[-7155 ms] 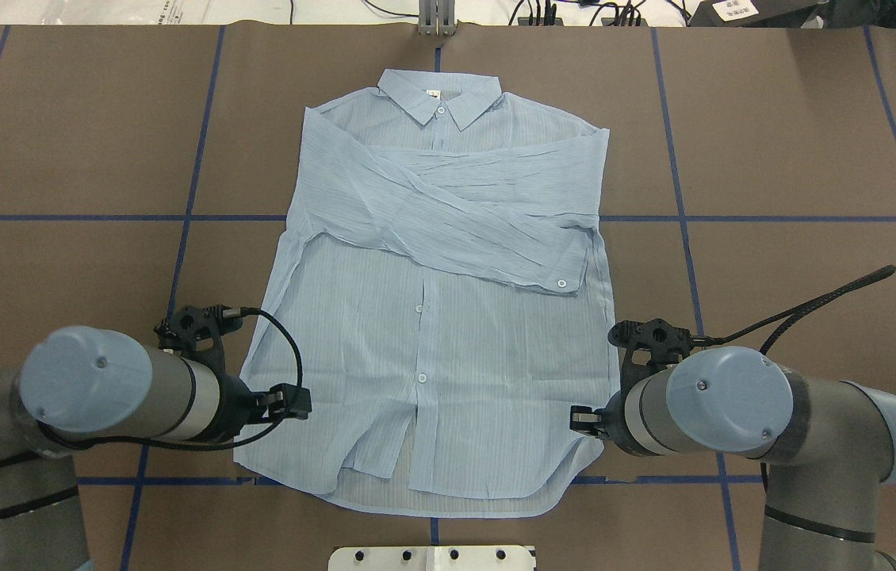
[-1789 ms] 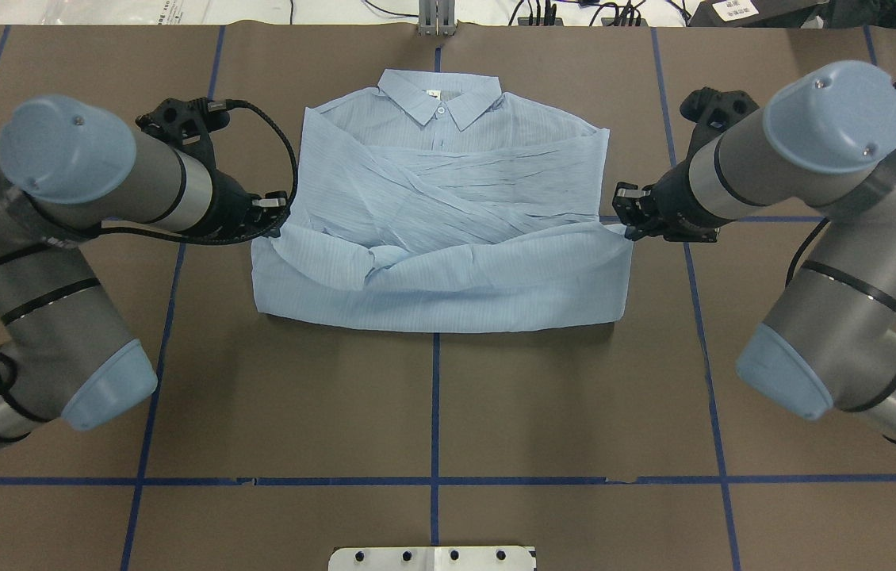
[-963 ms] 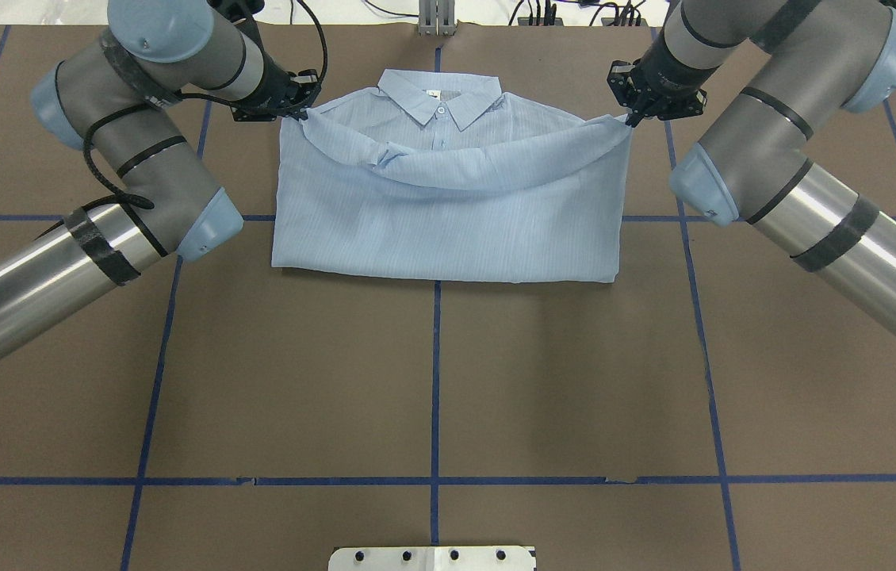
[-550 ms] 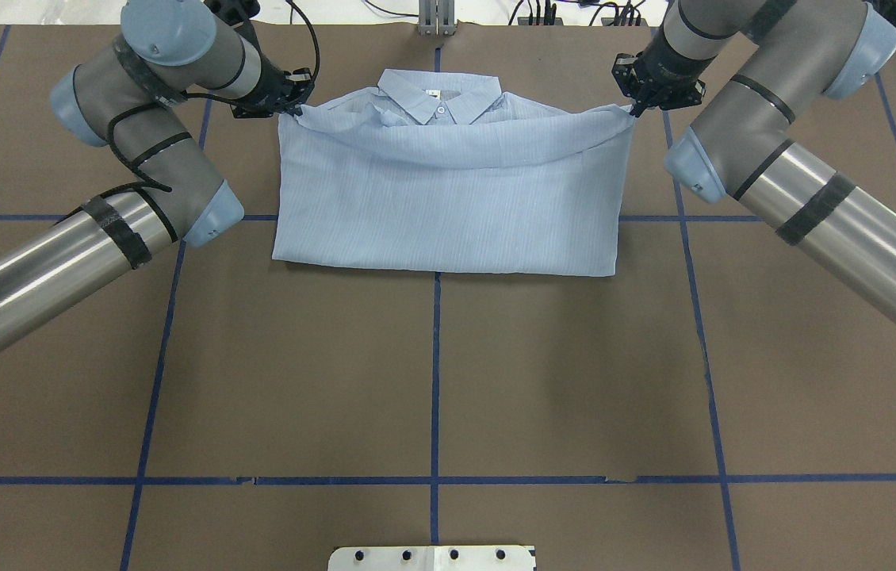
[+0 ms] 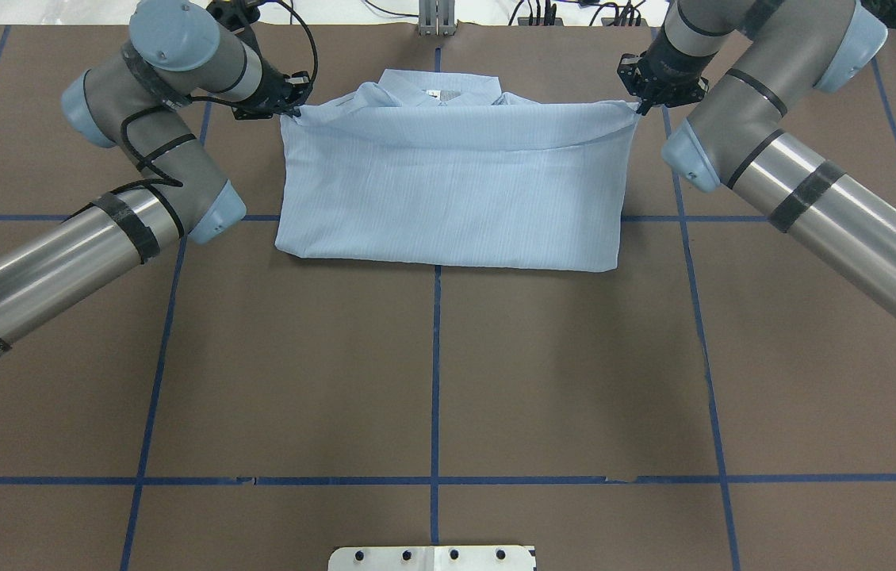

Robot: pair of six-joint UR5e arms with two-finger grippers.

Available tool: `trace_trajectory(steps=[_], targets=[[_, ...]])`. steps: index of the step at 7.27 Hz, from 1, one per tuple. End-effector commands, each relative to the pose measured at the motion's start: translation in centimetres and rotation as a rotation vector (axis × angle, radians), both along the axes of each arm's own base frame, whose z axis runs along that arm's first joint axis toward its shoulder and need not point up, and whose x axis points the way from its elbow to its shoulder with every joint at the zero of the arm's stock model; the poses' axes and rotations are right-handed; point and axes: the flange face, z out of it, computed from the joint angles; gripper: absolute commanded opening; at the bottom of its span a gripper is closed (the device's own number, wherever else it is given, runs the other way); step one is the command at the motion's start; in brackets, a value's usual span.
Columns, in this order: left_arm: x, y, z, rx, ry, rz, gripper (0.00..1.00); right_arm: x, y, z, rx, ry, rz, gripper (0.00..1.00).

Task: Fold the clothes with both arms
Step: 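Lay the hem at the collar and open both grippers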

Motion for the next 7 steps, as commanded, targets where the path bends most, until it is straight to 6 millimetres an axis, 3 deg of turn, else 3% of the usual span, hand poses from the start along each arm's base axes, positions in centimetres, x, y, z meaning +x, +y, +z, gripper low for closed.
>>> trace_trajectory(steps=[1, 2, 5, 6, 7], targets=[[0.0, 0.0, -0.1, 0.005, 0.001, 0.001, 0.99, -0.2, 0.1, 0.1, 0.005, 0.004, -0.002, 0.49], [0.0, 0.0, -0.2, 0.003, 0.001, 0.001, 1.00, -0.7, 0.3, 0.2, 0.009, 0.011, -0.006, 0.99], [-2.2, -1.2, 0.0, 0.000, -0.002, -0.022, 1.00, -0.4, 0.8, 0.8, 0.045, -0.009, -0.015, 1.00], [-2.8, -0.6, -0.9, 0.006, 0.006, -0.020, 1.00, -2.0, 4.0, 1.9, 0.114, -0.070, -0.047, 1.00], [-3.2, 0.3, -1.9, -0.023, 0.004, 0.004, 1.00, -3.3, 9.1, 2.3, 0.135, -0.102, -0.085, 1.00]])
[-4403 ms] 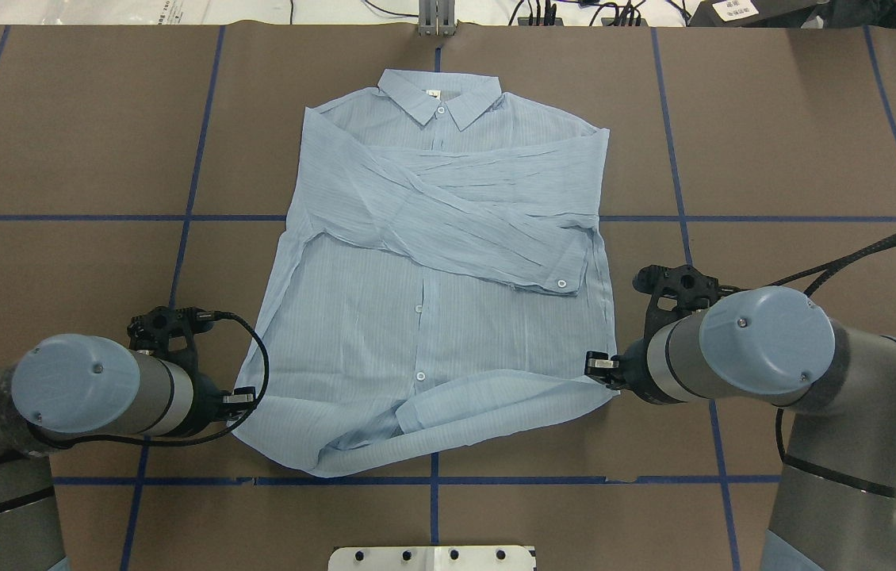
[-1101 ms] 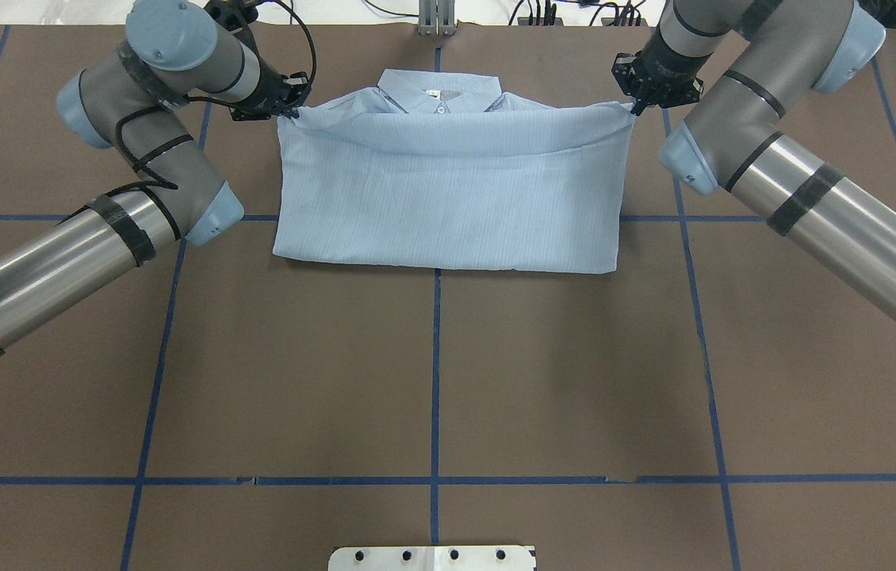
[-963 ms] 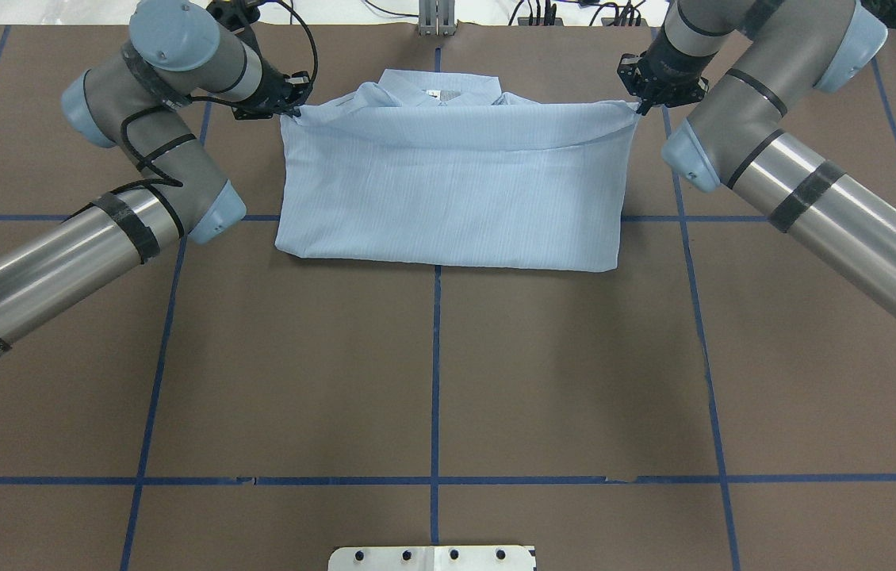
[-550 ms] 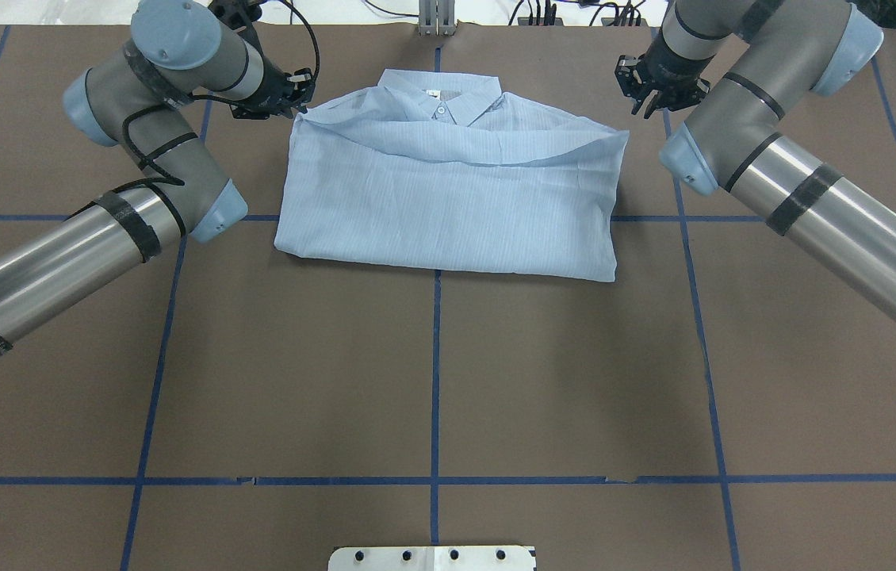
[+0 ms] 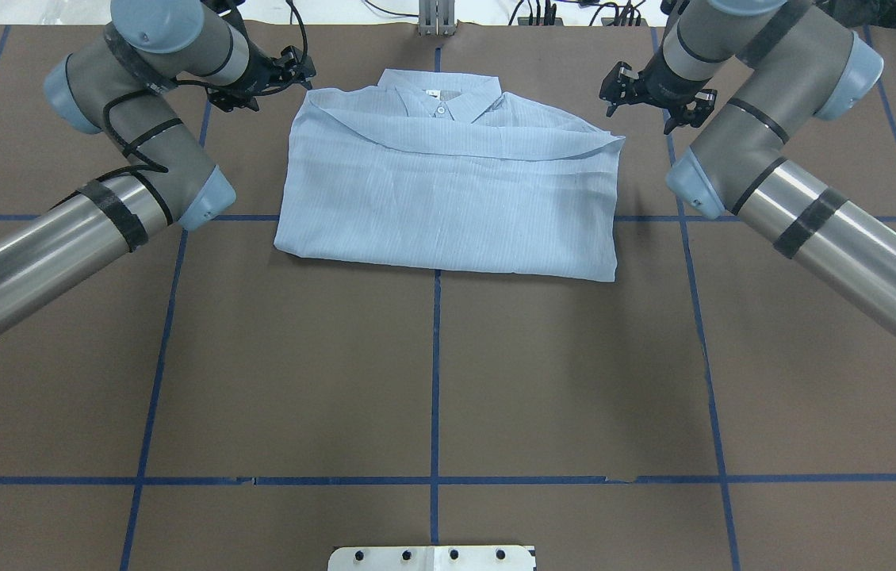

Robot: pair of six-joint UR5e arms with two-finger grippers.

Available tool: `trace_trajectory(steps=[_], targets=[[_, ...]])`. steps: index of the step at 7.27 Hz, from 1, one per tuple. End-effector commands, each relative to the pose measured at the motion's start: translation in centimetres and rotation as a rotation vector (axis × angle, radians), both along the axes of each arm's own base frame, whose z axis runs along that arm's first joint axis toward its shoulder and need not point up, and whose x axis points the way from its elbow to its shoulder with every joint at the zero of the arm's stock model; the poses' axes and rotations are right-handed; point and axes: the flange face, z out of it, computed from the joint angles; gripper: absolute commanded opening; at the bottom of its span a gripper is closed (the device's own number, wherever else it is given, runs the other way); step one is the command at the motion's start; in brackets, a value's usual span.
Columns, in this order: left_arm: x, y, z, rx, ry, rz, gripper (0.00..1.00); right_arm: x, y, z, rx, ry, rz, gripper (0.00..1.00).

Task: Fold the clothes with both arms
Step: 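Grasp the folded shirt's side edge with the right gripper and drag it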

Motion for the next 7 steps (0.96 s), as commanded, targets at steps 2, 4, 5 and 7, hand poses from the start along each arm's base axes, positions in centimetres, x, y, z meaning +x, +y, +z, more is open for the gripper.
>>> trace_trajectory(steps=[2, 4, 5, 7], targets=[[-1.8, 2.3, -0.9, -0.017, 0.015, 0.027, 1.00, -3.0, 12.3, 0.5, 0.004, -0.094, -0.067, 1.00], [-1.7, 2.5, -0.6, -0.020, 0.013, 0.029, 1.00, -5.6, 14.9, 1.4, -0.011, -0.075, -0.078, 1.00], [-1.9, 2.5, -0.3, -0.022, 0.011, 0.027, 1.00, -7.5, 16.1, 1.8, -0.004, -0.057, -0.097, 0.99], [-1.9, 2.5, -0.5, -0.020, 0.014, 0.029, 1.00, -7.7, 16.3, 2.8, -0.016, -0.043, -0.100, 0.88]])
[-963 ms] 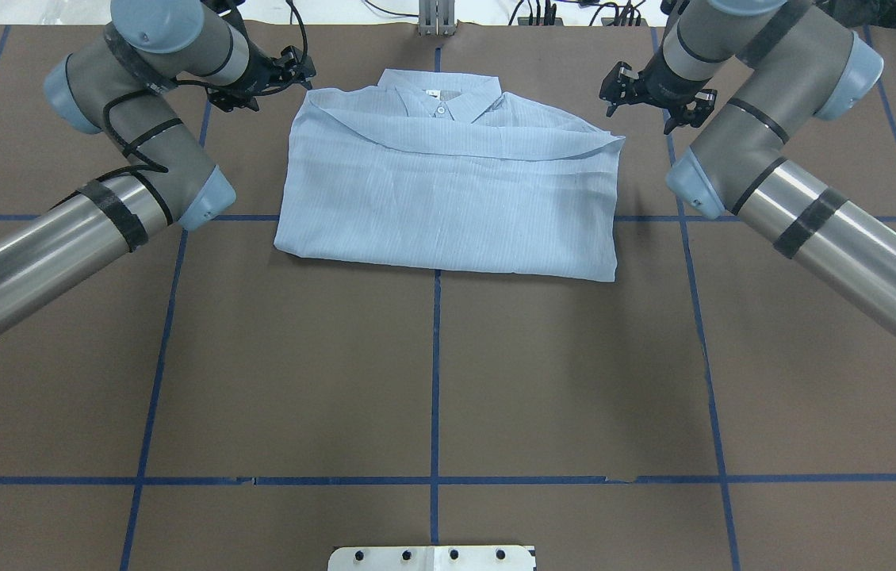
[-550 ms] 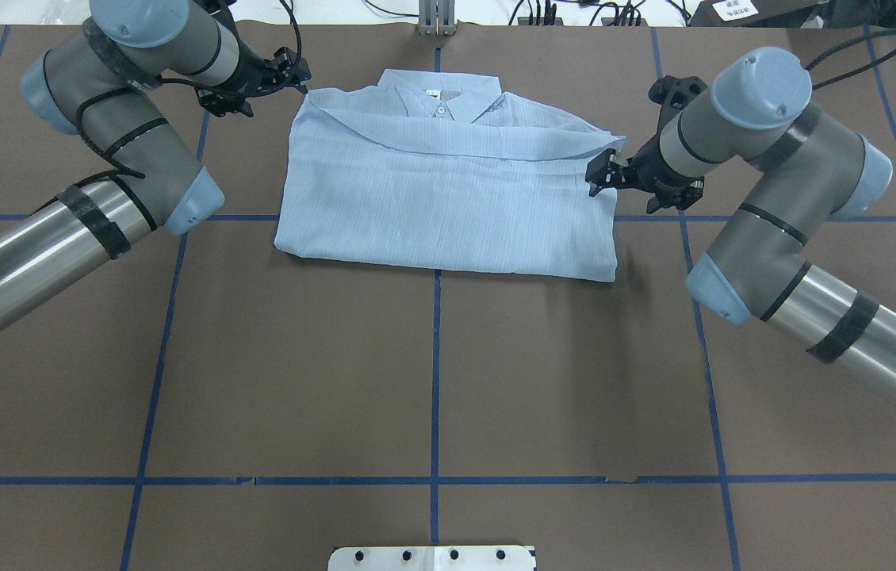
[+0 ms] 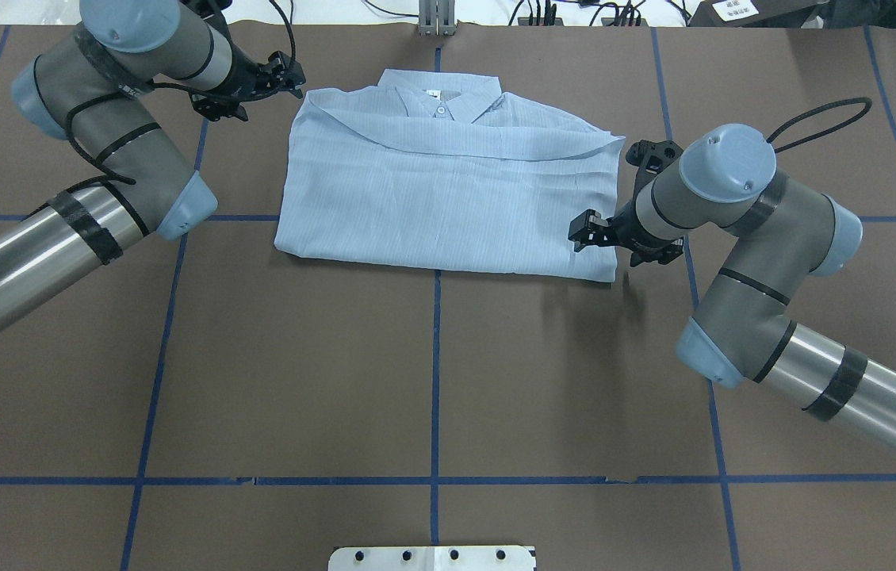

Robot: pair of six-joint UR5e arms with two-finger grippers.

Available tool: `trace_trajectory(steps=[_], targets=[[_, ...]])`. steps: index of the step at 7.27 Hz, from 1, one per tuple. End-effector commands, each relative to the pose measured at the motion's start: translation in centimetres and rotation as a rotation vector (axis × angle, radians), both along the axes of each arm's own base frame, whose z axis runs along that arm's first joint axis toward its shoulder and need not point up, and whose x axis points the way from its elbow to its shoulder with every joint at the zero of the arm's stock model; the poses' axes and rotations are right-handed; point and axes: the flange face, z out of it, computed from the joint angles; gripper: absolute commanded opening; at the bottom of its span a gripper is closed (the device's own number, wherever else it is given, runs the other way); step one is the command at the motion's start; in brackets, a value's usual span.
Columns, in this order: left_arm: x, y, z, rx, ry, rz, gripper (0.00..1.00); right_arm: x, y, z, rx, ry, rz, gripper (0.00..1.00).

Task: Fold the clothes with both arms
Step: 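Grasp the folded shirt's side edge with the right gripper and drag it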

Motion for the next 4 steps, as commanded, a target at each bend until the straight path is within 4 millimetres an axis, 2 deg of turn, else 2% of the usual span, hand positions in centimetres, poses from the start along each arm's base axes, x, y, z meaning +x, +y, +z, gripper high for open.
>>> trace_trajectory(steps=[1, 2, 3, 4], targets=[[-0.1, 0.0, 0.1, -0.001, -0.001, -0.001, 1.00, -0.5, 0.3, 0.6, -0.007, 0.010, -0.007, 0.60], [-0.1, 0.3, 1.2, -0.005, -0.004, 0.001, 1.00, -0.5, 0.3, 0.5, -0.007, 0.008, -0.009, 0.18], [-0.2, 0.4, 1.6, -0.004, -0.008, 0.001, 1.00, -0.4, 0.3, 0.2, -0.002, 0.005, -0.003, 0.00], [-0.2, 0.4, 1.9, -0.006, -0.012, 0.003, 1.00, -0.5, 0.4, 0.2, -0.006, 0.002, -0.012, 0.00]])
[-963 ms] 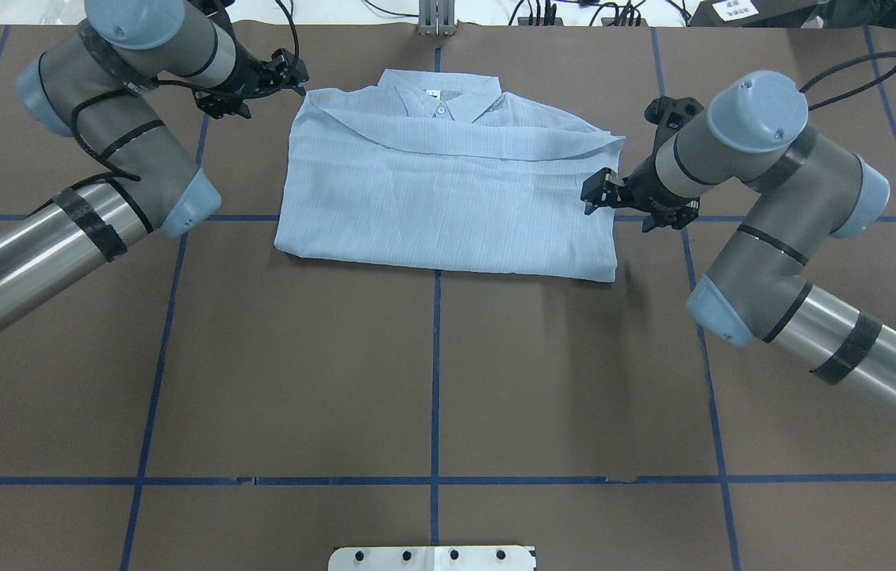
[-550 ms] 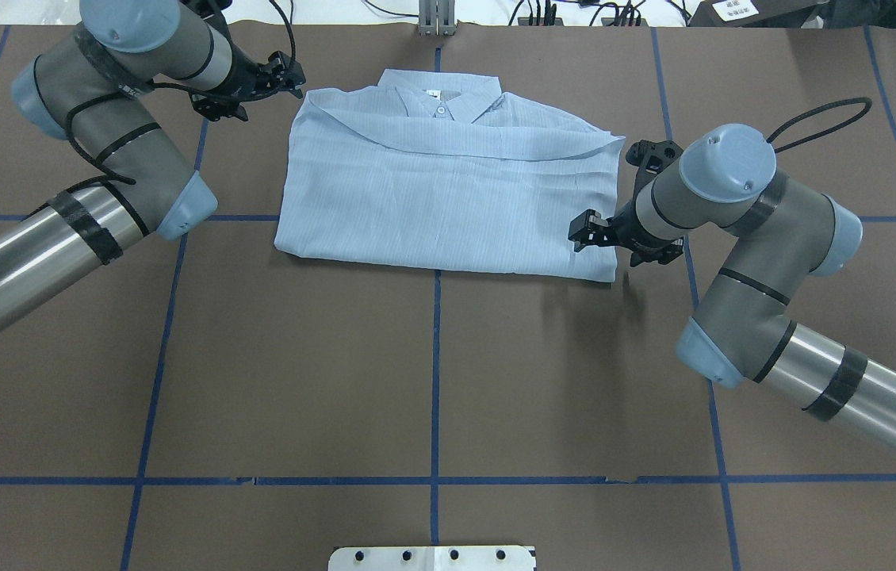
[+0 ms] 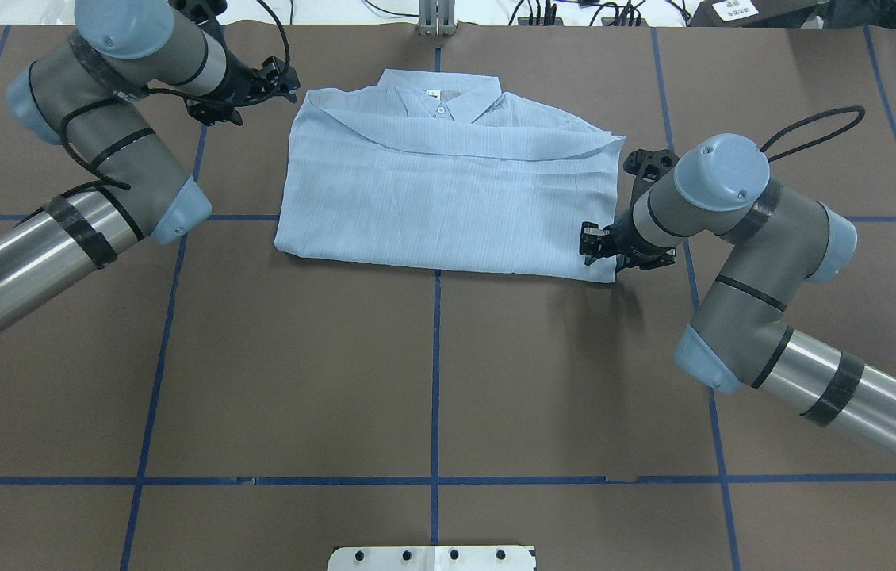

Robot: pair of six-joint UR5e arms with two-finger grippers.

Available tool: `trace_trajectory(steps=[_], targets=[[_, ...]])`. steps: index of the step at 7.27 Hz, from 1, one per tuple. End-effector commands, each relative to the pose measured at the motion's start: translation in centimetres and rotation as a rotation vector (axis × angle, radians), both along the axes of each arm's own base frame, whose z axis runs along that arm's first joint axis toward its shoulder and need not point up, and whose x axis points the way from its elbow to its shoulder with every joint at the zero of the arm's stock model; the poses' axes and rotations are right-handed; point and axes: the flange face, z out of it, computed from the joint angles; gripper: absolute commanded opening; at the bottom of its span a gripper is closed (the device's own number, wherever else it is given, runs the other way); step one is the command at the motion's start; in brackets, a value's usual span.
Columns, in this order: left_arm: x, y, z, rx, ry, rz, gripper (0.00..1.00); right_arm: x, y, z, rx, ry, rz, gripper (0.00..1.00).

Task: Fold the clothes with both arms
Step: 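Grasp the folded shirt's side edge with the right gripper and drag it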

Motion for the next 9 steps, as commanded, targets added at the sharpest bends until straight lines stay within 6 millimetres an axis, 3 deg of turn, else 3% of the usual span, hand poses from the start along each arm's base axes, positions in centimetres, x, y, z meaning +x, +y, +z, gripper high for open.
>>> trace_trajectory(steps=[1, 2, 3, 5, 6, 7, 8, 9], targets=[[-0.1, 0.1, 0.5, 0.000, -0.005, 0.002, 0.99, 0.0, 0.1, -0.4, -0.011, 0.003, -0.007, 0.00], [-0.1, 0.1, 0.5, -0.002, -0.006, 0.001, 0.99, 0.8, 0.5, -1.6, -0.016, 0.009, -0.004, 0.00], [-0.1, 0.2, 0.2, -0.002, -0.001, -0.001, 0.99, 2.9, 2.3, -2.0, -0.026, 0.018, -0.005, 0.00], [-0.8, 0.8, -1.4, 0.018, 0.019, -0.008, 0.99, 9.1, 8.5, -0.6, -0.015, 0.008, -0.015, 0.00], [-1.5, 1.9, -1.3, 0.030, 0.029, -0.005, 0.99, 10.9, 13.5, 0.1, -0.015, 0.016, -0.066, 0.00], [-1.9, 2.6, -1.3, 0.037, 0.035, -0.004, 0.99, 11.7, 18.0, -0.5, -0.009, 0.006, -0.135, 0.00], [-1.8, 2.9, -0.9, 0.033, 0.032, -0.001, 0.99, 11.0, 23.2, -2.1, -0.012, -0.024, -0.247, 0.00], [-1.6, 3.0, -0.8, 0.033, 0.032, 0.002, 0.99, 9.1, 28.6, -4.0, -0.056, -0.055, -0.339, 0.00]])
